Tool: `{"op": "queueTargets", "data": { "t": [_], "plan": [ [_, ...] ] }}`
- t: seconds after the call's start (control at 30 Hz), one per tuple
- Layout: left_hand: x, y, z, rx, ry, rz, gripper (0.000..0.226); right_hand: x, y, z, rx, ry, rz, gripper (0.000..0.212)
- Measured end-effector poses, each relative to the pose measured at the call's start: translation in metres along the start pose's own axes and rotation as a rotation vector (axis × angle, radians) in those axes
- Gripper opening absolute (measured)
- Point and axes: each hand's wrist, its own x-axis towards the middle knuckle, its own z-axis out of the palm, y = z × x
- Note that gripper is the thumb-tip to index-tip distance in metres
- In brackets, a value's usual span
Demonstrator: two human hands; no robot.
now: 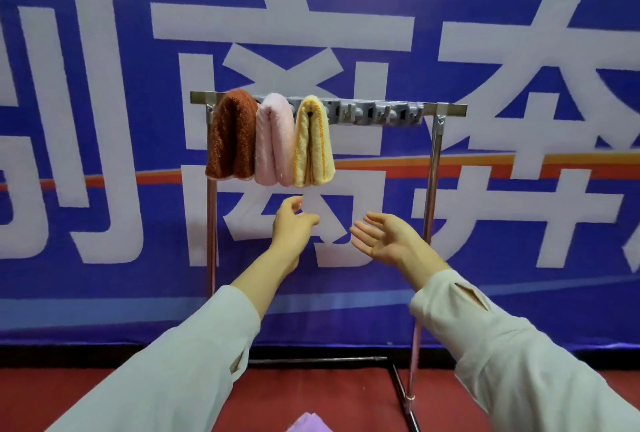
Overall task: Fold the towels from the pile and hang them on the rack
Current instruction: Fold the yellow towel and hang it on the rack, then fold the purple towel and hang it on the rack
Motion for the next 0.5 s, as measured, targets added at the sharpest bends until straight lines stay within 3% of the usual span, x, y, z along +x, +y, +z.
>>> {"op": "queueTargets", "data": {
  "t": [0.27,0.5],
  "plan": [
    [-0.091,0.016,-0.022,-0.044,-0.207,-0.135,0.053,-0.085,0.025,-0.021,-0.055,-0.031,-0.067,0.013],
    [-0.127,-0.042,-0.025,-0.028,-0.329,-0.320,0.045,-0.089,0.082,-0.060,-0.171,0.012,-0.036,0.014]
  ]
}}
